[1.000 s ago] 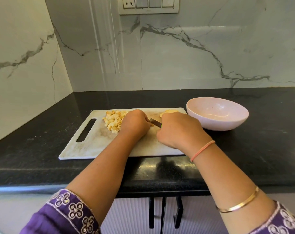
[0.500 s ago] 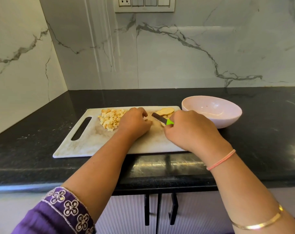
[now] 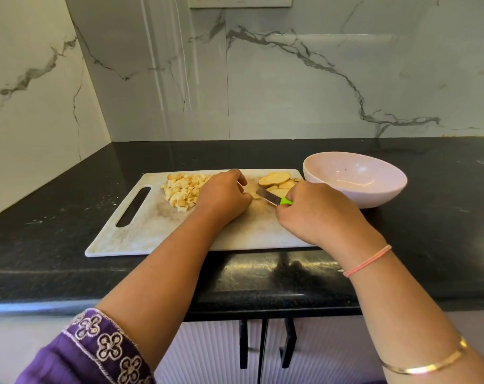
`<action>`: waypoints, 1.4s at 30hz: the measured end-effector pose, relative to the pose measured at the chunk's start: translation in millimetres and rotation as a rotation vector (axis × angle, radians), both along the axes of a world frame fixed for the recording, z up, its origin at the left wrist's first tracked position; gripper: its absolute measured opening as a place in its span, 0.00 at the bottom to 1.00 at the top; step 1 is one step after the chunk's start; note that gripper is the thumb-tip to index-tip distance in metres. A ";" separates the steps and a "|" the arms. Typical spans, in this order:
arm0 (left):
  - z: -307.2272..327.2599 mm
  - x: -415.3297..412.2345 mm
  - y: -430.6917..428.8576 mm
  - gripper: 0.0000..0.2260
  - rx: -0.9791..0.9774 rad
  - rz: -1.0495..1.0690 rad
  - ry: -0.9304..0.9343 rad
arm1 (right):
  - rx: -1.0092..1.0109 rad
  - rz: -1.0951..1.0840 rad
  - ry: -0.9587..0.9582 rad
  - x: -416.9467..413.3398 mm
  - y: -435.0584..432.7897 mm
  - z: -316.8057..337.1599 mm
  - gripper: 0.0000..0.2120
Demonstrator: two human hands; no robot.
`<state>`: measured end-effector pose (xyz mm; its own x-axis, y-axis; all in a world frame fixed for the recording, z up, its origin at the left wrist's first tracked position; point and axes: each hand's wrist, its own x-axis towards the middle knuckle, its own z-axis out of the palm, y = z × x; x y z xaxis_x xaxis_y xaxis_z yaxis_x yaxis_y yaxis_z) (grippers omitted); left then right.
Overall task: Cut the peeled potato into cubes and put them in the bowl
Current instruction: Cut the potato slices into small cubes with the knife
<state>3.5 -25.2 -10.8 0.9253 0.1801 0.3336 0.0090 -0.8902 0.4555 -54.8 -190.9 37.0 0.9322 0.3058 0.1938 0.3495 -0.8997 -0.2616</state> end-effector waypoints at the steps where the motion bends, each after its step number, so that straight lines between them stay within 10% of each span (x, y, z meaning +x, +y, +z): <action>1: -0.3 0.0 -1.0 0.12 0.000 -0.003 -0.008 | 0.011 0.000 0.004 0.1 0.2 -1.0 0.08; 42: 3.5 -1.8 12.1 0.10 -0.137 -0.022 -0.057 | 0.128 -0.028 -0.008 5.8 -1.8 -9.1 0.09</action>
<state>1.7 -13.1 -7.4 0.9099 0.2077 0.3590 -0.0388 -0.8191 0.5723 -49.0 -192.7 27.9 0.9383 0.2521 0.2367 0.3272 -0.8686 -0.3721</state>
